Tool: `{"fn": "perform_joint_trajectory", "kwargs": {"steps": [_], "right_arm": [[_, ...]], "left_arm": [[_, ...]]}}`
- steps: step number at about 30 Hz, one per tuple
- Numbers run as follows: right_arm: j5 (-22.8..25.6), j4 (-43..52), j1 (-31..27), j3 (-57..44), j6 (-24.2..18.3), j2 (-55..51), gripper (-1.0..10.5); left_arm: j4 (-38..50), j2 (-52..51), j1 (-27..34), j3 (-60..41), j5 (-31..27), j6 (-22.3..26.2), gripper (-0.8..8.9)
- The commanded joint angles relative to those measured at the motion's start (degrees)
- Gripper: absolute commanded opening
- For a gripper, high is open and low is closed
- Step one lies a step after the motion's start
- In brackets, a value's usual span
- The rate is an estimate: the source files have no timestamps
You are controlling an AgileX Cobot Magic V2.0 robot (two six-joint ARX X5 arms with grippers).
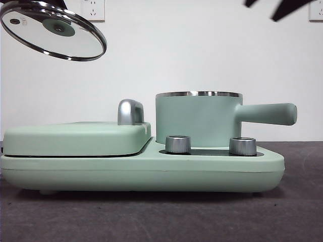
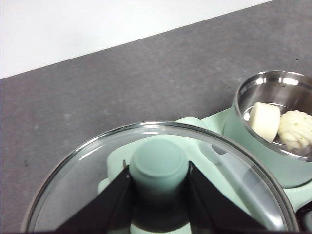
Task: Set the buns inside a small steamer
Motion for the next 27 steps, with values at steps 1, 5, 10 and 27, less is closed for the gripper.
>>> {"fn": "perform_joint_trajectory", "kwargs": {"steps": [1, 5, 10, 27], "right_arm": [[0.3, 0.2, 0.5, -4.3, 1.7, -5.5, 3.4], [0.3, -0.6, 0.5, -10.0, 3.9, -13.1, 3.4], [0.5, -3.6, 0.5, -14.2, 6.1, -20.2, 3.4], [2.0, -4.6, 0.5, -14.7, 7.2, -24.9, 3.4]], "left_arm": [[1.5, -0.2, -0.2, 1.3, 1.7, -0.6, 0.10], [1.4, -0.1, -0.6, 1.3, 3.1, -1.6, 0.10], [1.2, 1.1, -2.9, 1.3, 3.4, -1.5, 0.10], [24.3, 17.1, -18.0, 1.3, 3.5, -3.8, 0.10]]}}
